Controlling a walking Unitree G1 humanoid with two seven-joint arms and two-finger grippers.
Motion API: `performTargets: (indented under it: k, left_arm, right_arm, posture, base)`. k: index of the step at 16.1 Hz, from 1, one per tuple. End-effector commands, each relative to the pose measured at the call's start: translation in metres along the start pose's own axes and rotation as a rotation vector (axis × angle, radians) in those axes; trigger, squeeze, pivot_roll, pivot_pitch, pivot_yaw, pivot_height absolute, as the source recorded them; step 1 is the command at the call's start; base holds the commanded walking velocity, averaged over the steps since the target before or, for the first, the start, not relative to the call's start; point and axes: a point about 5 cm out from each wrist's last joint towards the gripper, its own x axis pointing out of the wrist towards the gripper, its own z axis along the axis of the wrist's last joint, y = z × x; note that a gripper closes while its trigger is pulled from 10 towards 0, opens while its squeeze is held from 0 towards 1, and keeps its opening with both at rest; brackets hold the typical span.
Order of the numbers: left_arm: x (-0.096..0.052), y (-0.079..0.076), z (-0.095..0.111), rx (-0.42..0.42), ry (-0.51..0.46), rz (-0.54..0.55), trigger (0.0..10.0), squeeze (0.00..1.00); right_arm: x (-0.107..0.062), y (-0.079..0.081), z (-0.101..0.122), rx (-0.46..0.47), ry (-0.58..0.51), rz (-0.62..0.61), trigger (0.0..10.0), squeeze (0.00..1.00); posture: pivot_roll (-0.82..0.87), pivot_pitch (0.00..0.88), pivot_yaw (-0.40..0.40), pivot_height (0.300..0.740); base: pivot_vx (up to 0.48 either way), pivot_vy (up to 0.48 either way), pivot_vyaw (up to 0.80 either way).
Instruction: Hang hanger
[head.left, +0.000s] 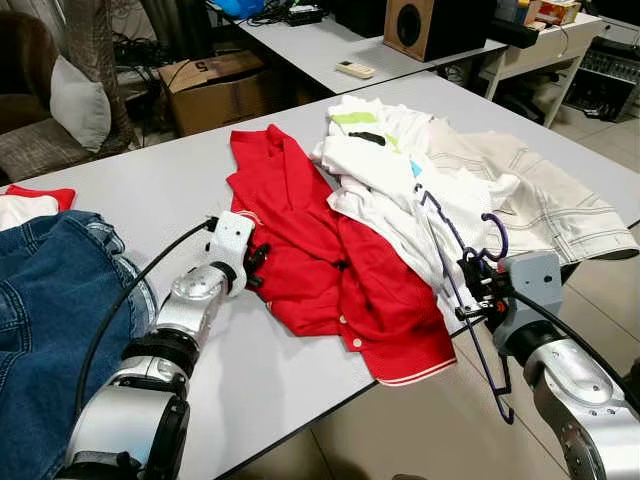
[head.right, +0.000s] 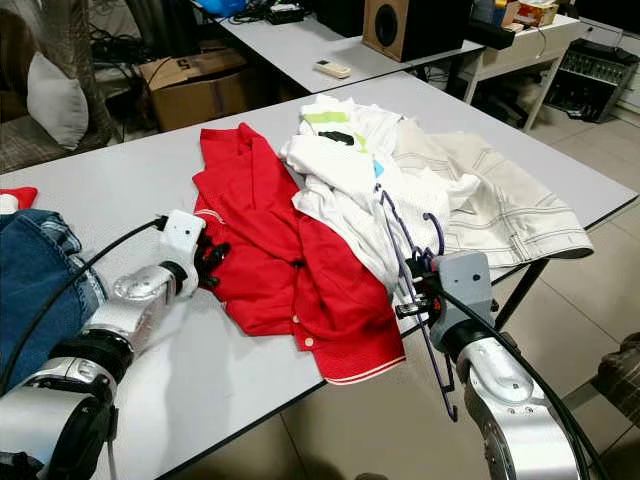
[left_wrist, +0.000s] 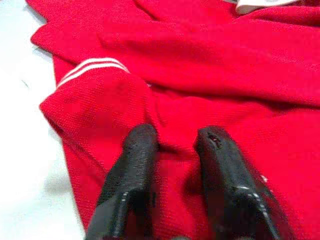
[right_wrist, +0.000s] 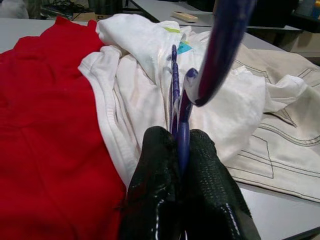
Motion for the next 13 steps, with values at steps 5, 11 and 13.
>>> performTargets:
  k: [5, 11, 13]
  left_arm:
    - [0.001, 0.003, 0.009, -0.077, -0.072, 0.031, 0.0, 0.0]
    - [0.001, 0.016, 0.044, -0.134, -0.225, 0.065, 0.0, 0.0]
    - [-0.003, 0.025, 0.059, -0.118, -0.281, 0.082, 0.0, 0.0]
  right_arm:
    - [-0.002, 0.003, 0.002, -0.012, -0.018, 0.003, 10.0, 0.0]
    - [-0.009, 0.004, 0.003, -0.014, -0.037, 0.047, 10.0, 0.0]
    - [-0.013, 0.0, 0.004, -0.041, -0.04, 0.071, 10.0, 0.0]
  posture:
    - [-0.18, 0.0, 0.095, 0.74]
    - [-0.17, 0.0, 0.106, 0.74]
    - [-0.18, 0.0, 0.114, 0.74]
  base:
    - [0.0, 0.0, 0.0]
    - [0.0, 0.0, 0.0]
    - [0.0, 0.0, 0.0]
